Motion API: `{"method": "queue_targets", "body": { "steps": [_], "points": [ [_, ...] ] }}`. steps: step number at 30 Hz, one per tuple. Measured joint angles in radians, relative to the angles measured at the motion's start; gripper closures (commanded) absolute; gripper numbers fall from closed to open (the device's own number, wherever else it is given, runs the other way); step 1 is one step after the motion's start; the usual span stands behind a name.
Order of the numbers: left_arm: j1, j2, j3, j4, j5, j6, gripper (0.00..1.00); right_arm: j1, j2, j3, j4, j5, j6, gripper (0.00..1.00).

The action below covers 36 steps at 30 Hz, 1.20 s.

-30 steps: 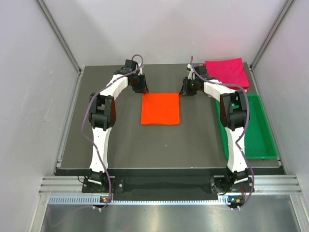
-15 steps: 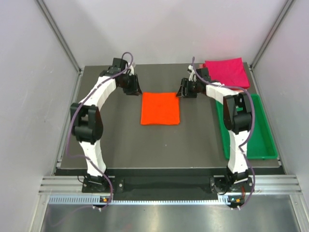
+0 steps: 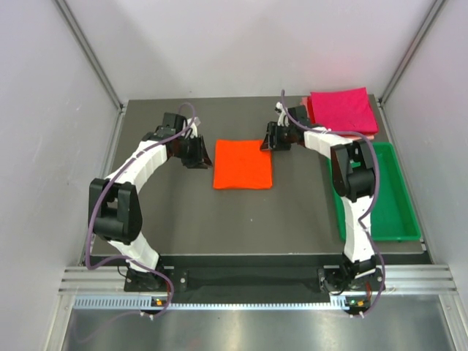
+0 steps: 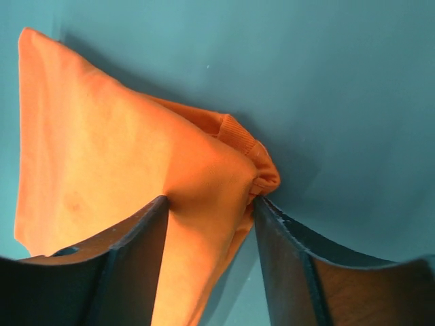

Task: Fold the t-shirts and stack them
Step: Neatly place the folded tshirt to the corner

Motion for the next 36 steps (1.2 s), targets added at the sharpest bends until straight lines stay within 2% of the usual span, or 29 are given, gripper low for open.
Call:
{"method": "queue_targets", "body": {
  "steps": [2, 5, 8, 10, 11, 15, 24, 36],
  "points": [
    [0.0, -0.002, 0.0, 0.004, 0.0, 0.003, 0.68, 0.002, 0.003, 0.001, 0.005, 0.002, 0.0, 0.5],
    [0.0, -0.002, 0.0, 0.004, 0.0, 0.003, 0.68, 0.002, 0.005, 0.001, 0.005, 0.011, -0.002, 0.63],
    [0.0, -0.002, 0.0, 0.005, 0.0, 0.004, 0.68, 0.002, 0.009, 0.001, 0.003, 0.016, -0.002, 0.69],
    [0.0, -0.002, 0.0, 0.005, 0.001, 0.006, 0.68, 0.002, 0.019, 0.013, 0.0, 0.011, -0.008, 0.77],
    [0.0, -0.002, 0.0, 0.005, 0.003, 0.006, 0.68, 0.002, 0.027, 0.023, -0.004, 0.006, -0.011, 0.86],
    [0.0, -0.002, 0.0, 0.005, 0.008, 0.006, 0.67, 0.001, 0.058, 0.059, -0.008, -0.024, -0.013, 1.0],
    [0.0, -0.002, -0.003, 0.006, 0.008, 0.008, 0.67, 0.001, 0.035, 0.06, -0.018, -0.026, -0.044, 1.0],
    [0.0, -0.002, -0.003, 0.006, 0.027, 0.01, 0.67, -0.005, -0.259, 0.06, -0.108, 0.13, -0.235, 1.0]
  ]
}}
